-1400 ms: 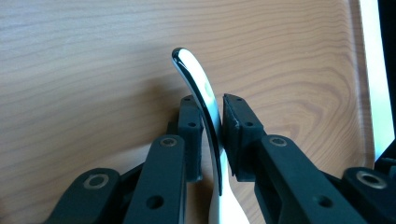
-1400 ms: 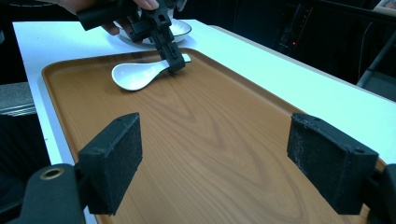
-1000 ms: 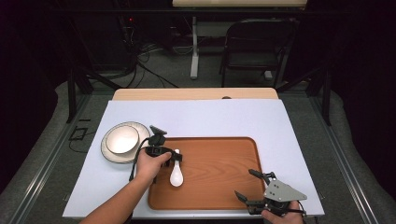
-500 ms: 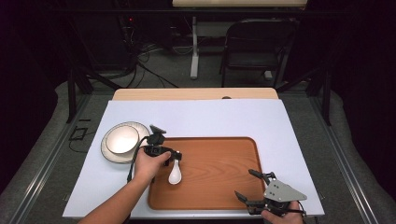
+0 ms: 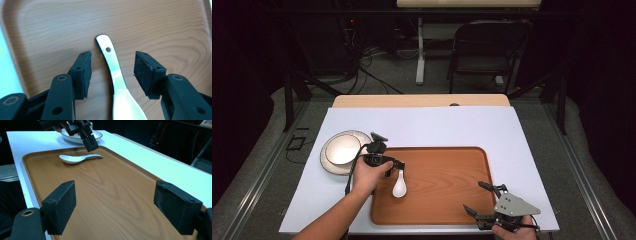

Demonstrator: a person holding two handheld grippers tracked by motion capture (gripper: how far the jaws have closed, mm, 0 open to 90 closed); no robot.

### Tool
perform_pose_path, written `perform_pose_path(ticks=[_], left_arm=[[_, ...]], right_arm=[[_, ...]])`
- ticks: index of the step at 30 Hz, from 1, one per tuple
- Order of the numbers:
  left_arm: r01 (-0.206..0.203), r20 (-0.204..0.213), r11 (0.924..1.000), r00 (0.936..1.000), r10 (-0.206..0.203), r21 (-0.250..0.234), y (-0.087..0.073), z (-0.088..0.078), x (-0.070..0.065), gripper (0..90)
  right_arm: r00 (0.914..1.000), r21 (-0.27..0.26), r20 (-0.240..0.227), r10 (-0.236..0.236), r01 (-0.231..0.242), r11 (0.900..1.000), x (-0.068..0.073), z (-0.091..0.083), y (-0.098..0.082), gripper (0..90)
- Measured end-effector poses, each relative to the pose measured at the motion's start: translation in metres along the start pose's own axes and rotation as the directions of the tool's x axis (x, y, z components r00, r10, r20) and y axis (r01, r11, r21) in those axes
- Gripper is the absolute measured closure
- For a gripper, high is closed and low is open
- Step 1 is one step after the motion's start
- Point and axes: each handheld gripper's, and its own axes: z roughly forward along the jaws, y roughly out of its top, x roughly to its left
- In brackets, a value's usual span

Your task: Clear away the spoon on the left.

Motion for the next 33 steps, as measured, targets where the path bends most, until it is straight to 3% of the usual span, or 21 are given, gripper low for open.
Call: perform_pose_path(ticks=[7,13,24,33], left_arm=[[-0.005,-0.005,0.9998,1.0,0.005,-0.018,0.002,-0.015,0.0,47.9],[-0.029,-0.006,0.9996,0.9996,0.029,0.005,0.003,-0.028,0.002,47.1],[-0.083,-0.055,0.9959,0.9952,0.081,-0.035,-0.002,-0.063,0.006,45.2],[-0.086,-0.095,0.9937,0.9924,0.079,-0.072,-0.015,-0.084,0.019,41.8]], right_arm=[[1.0,0.0,0.0,0.0,0.0,1.0,0.0,0.0,0.0,17.6],[1.0,0.001,0.001,-0.001,0.001,1.0,0.0,0.0,0.0,17.6],[1.0,0.001,0.002,0.0,0.0,1.0,0.0,0.0,0.0,17.6],[1.0,0.002,0.002,0.0,0.0,1.0,0.0,0.0,0.0,17.6]])
